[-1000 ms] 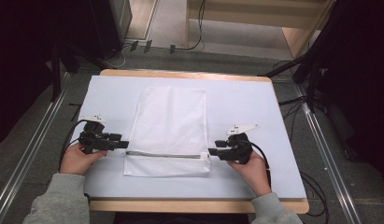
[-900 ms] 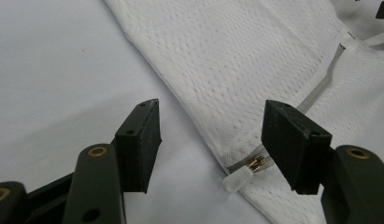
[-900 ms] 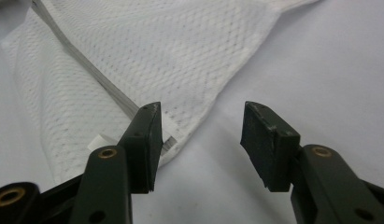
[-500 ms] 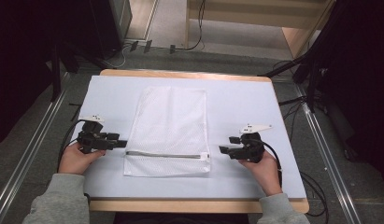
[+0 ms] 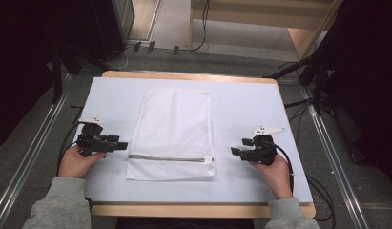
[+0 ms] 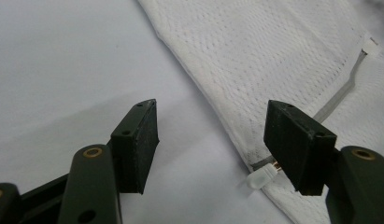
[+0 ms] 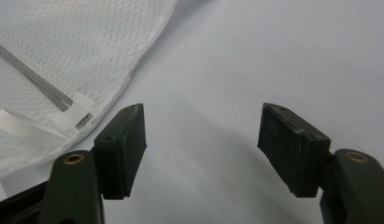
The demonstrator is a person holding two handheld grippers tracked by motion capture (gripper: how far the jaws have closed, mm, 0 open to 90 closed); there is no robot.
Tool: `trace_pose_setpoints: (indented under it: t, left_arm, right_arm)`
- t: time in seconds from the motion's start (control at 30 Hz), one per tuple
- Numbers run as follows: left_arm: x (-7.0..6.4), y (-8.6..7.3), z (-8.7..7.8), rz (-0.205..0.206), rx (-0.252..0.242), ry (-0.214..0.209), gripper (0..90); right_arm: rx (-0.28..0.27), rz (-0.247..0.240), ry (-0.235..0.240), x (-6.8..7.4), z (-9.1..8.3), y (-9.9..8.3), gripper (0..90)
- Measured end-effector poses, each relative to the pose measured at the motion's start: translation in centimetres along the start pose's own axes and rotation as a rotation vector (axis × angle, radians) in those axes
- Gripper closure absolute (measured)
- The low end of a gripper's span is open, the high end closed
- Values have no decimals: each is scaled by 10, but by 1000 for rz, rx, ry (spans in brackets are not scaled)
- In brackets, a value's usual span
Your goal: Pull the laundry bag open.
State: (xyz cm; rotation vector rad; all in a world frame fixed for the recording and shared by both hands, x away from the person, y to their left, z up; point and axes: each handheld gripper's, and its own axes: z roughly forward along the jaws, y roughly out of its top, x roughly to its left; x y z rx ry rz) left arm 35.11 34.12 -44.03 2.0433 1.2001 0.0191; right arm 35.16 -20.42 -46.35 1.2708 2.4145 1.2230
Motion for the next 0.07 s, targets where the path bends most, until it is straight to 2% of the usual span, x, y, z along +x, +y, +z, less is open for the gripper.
trace_pose_setpoints:
  t: [0.07]
  left_arm:
    - [0,0,0,0,-3,3,355]
  right_arm:
    - [5,-2,2,-1,2,-1,298]
